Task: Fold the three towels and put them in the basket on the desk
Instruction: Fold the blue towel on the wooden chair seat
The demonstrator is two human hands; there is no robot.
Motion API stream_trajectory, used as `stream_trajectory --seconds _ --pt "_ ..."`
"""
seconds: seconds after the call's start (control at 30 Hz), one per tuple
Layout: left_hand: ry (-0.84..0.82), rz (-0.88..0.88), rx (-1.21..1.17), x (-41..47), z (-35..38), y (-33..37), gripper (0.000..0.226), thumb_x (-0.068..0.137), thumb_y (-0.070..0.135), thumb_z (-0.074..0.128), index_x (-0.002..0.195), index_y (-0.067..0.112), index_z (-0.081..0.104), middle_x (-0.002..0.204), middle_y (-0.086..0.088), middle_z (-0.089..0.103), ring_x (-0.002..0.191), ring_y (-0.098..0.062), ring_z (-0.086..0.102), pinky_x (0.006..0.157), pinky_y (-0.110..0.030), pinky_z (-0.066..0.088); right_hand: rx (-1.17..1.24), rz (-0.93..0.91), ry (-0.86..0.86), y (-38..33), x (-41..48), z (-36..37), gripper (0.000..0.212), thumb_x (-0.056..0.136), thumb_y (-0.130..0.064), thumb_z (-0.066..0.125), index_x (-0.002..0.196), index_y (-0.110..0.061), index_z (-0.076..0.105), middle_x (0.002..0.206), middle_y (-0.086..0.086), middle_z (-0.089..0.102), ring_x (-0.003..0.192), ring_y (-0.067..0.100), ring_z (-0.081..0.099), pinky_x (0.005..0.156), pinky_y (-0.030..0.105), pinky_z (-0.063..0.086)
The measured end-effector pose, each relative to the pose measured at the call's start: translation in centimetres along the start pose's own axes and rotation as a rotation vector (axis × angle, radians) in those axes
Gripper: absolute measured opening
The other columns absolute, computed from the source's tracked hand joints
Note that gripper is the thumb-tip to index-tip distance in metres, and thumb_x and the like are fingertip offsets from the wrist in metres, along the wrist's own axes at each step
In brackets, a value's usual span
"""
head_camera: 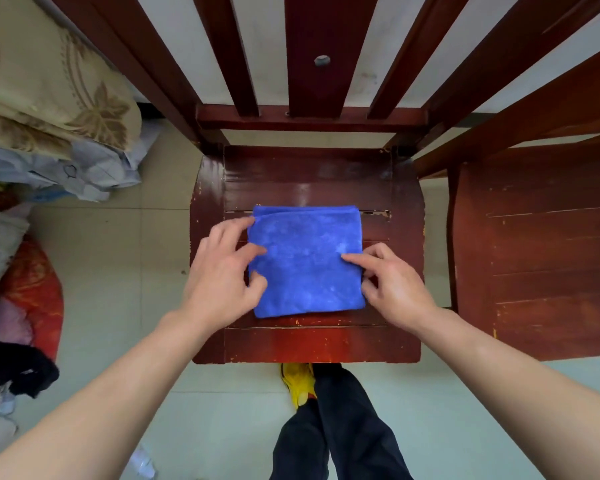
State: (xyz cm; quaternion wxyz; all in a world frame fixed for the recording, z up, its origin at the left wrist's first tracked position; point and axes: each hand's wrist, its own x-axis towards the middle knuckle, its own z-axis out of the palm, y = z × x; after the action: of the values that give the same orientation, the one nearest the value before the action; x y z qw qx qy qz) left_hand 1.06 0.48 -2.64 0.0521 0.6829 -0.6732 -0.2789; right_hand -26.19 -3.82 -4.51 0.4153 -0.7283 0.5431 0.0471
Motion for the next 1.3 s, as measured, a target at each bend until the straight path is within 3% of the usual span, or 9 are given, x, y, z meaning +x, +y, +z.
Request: stream_trajectory --seconds 0.13,0.23,0.4,0.57,0.7,0.8,0.93,1.1,1.3 --pt "-0.197 0.178 0.317 -2.0 1.6 -1.2 0.049 0.064 0.023 0.062 0.109 0.009 0.069 0.134 -0.012 0.054 0.124 -0.033 0.042 0.094 -0.042 0.039 -0.180 -0.073 -0.069 1.2 0.5 -0.2 0.058 0.088 -0.005 0.048 0.141 -0.029 0.049 0.118 -0.003 0.050 0.103 0.021 0.055 0.073 0.036 0.051" --pt "-0.277 0.186 0.476 -3.1 2.9 -1.9 0.069 0.063 0.024 0.067 0.130 0.009 0.058 0.149 -0.015 0.039 0.135 -0.037 0.036 0.103 -0.048 0.037 -0.318 -0.165 -0.019 2.0 0.2 0.3 0.060 0.085 -0.008 0.054 0.141 -0.030 0.048 0.111 0.002 0.052 0.096 0.024 0.054 0.054 0.036 0.050" --pt "-0.142 -0.115 0.427 -3.3 3.6 -2.6 0.077 0.067 0.033 0.064 0.139 0.010 0.047 0.155 -0.022 0.025 0.142 -0.041 0.023 0.104 -0.054 0.031 -0.431 -0.273 0.070 3.2 -0.3 1.1 0.055 0.086 -0.036 0.067 0.138 -0.029 0.052 0.099 0.002 0.053 0.080 0.020 0.053 0.040 0.025 0.037" --pt "0.036 0.073 0.397 -3.5 3.9 -3.3 0.079 0.066 0.017 0.074 0.138 0.015 0.041 0.152 -0.026 0.028 0.139 -0.042 0.028 0.102 -0.053 0.033 -0.435 -0.274 0.168 3.4 -0.2 1.5 0.043 0.089 -0.038 0.061 0.131 -0.031 0.058 0.096 0.000 0.053 0.077 0.019 0.052 0.041 0.024 0.036" --pt "-0.027 0.139 0.397 -3.4 3.9 -3.5 0.083 0.065 0.011 0.072 0.142 0.023 0.043 0.154 -0.022 0.025 0.141 -0.042 0.024 0.105 -0.053 0.033 -0.252 -0.147 0.140 2.3 0.2 1.4 0.033 0.093 -0.035 0.057 0.126 -0.037 0.059 0.099 -0.006 0.050 0.084 0.016 0.055 0.054 0.033 0.048" --pt "-0.116 0.111 0.337 -2.5 3.7 -3.3 0.079 0.064 0.025 0.078 0.138 0.026 0.049 0.156 -0.019 0.023 0.142 -0.039 0.024 0.105 -0.049 0.034 0.002 0.044 0.020 1.7 0.8 0.9 0.027 0.095 -0.044 0.048 0.120 -0.041 0.058 0.093 -0.011 0.049 0.080 0.013 0.054 0.072 0.036 0.046" --pt "-0.149 0.012 0.198 -1.8 3.8 -2.8 0.086 0.058 0.043 0.085 0.136 0.029 0.051 0.155 -0.014 0.027 0.142 -0.034 0.026 0.106 -0.047 0.033 0.475 0.236 -0.004 0.5 1.7 0.1 0.014 0.097 -0.029 0.051 0.090 -0.032 0.063 0.078 -0.002 0.052 0.069 0.014 0.050 0.064 0.033 0.047" --pt "0.067 -0.285 -0.186 -0.4 3.9 -0.4 0.039 0.079 0.054 0.064 0.099 0.020 0.070 0.107 0.001 0.052 0.105 -0.022 0.045 0.086 -0.034 0.039 0.617 0.431 -0.079 0.1 2.8 -0.7 0.020 0.099 -0.027 0.050 0.085 -0.018 0.062 0.078 -0.001 0.053 0.065 0.013 0.053 0.054 0.028 0.044" --pt "0.004 -0.527 -0.493 2.8 2.9 0.8 0.050 0.089 0.048 0.058 0.057 0.014 0.043 0.063 0.003 0.039 0.065 -0.021 0.042 0.060 -0.032 0.030 0.641 0.477 -0.102 0.0 2.9 -1.4 0.023 0.092 -0.049 0.053 0.087 -0.028 0.063 0.089 0.000 0.062 0.074 0.016 0.060 0.060 0.030 0.045"
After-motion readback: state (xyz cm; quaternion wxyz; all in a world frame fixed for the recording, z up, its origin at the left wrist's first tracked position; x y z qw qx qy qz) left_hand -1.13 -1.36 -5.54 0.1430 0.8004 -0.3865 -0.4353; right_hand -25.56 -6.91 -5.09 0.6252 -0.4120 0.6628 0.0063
